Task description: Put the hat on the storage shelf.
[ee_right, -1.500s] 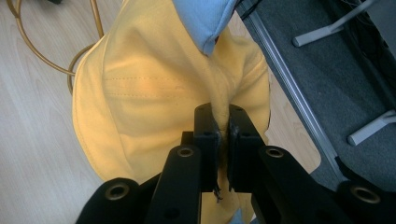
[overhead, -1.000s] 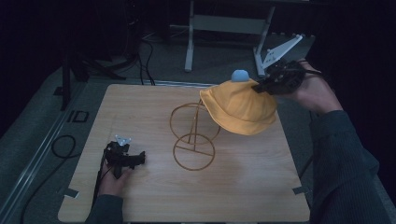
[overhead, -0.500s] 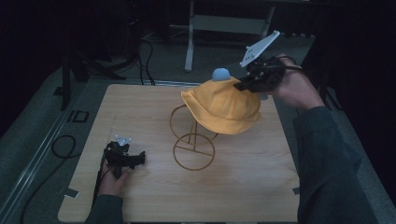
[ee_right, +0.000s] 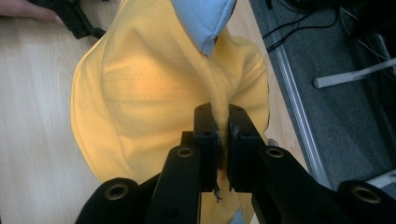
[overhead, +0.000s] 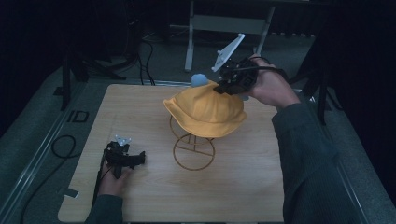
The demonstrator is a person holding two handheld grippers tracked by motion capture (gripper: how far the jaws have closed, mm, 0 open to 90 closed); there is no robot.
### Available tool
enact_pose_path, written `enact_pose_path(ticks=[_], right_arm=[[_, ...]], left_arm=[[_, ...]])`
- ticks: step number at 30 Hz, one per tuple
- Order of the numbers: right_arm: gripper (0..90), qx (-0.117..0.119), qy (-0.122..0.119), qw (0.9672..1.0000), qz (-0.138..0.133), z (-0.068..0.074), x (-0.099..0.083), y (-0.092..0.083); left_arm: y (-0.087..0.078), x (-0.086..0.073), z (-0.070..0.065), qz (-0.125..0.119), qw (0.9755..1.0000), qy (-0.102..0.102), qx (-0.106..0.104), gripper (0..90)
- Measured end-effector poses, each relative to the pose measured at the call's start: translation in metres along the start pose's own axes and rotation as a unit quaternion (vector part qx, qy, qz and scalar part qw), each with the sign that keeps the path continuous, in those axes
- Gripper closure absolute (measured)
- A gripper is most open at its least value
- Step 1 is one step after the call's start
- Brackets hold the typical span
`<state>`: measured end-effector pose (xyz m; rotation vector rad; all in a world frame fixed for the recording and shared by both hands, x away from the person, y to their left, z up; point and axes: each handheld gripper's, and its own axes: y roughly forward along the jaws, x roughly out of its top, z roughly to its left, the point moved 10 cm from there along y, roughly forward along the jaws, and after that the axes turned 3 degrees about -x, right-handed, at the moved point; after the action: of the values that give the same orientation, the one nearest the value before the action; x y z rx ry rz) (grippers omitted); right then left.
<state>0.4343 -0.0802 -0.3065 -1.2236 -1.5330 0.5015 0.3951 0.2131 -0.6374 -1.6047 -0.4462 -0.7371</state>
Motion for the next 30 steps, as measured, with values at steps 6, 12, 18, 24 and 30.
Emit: enact_pose_path(ticks=[6,12,18,24,30], right_arm=[[83.6,0.013,-0.018,0.9997,0.010,0.010,0.014,0.012],[81.8,0.023,-0.032,0.9990,0.022,0.019,0.022,0.027],[60.4,0.045,-0.041,0.9978,0.026,0.032,0.029,0.043],[58.5,0.053,-0.038,0.9973,0.031,0.036,0.028,0.052],[53.4,0.075,-0.042,0.9956,0.036,0.046,0.028,0.053]], left_arm=[[0.000,0.000,0.000,0.000,1.0000,-0.001,-0.001,0.4],[0.000,0.000,0.000,0.000,1.0000,-0.001,-0.001,0.4],[0.000,0.000,0.000,-0.001,1.0000,-0.002,-0.001,0.4],[0.000,0.000,0.000,-0.001,1.0000,-0.002,-0.001,0.4],[0.000,0.000,0.000,-0.001,1.0000,-0.002,0.000,0.4]])
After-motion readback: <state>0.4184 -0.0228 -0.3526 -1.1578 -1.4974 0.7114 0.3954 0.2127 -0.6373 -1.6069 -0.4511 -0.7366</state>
